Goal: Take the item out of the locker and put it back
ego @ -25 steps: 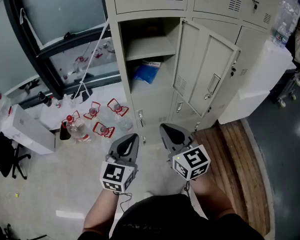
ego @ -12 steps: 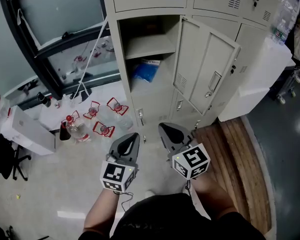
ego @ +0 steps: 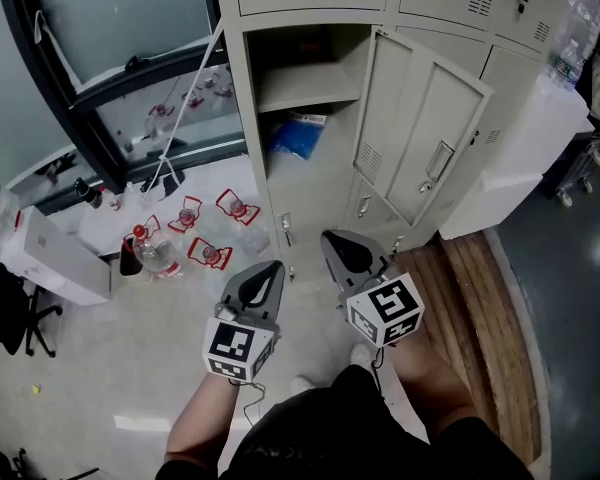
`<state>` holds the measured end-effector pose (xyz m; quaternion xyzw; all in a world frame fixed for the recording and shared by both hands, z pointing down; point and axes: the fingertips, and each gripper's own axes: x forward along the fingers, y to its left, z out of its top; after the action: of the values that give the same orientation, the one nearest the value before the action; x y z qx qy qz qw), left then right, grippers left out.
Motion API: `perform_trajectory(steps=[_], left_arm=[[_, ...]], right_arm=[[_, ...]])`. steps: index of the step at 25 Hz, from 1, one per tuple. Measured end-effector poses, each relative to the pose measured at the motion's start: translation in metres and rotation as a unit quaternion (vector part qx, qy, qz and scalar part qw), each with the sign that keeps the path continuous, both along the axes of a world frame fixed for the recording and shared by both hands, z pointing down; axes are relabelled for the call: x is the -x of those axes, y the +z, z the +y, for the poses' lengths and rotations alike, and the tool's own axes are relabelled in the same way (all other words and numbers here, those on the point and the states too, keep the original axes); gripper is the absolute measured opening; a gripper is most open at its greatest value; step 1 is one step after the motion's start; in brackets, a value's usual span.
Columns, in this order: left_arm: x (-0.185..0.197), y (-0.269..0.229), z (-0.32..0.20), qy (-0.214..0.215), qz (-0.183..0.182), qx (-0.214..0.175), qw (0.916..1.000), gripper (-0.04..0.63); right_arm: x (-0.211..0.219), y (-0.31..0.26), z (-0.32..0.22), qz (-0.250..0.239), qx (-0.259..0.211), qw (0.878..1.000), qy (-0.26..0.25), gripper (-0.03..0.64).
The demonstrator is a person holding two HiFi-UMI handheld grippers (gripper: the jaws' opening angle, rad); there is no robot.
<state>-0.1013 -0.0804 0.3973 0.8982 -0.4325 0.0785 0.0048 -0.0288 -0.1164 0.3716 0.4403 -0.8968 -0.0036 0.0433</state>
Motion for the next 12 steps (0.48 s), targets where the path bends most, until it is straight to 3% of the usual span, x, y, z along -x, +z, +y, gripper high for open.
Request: perform_trajectory(steps=[12], left_arm=[[-0.014, 0.006, -0.049, -0.009, 0.012, 0.005, 0.9999, 0.003]], right_arm=[[-0.003, -0.002, -0.072, 0.025, -0.009, 1.000, -0.011, -0.005]])
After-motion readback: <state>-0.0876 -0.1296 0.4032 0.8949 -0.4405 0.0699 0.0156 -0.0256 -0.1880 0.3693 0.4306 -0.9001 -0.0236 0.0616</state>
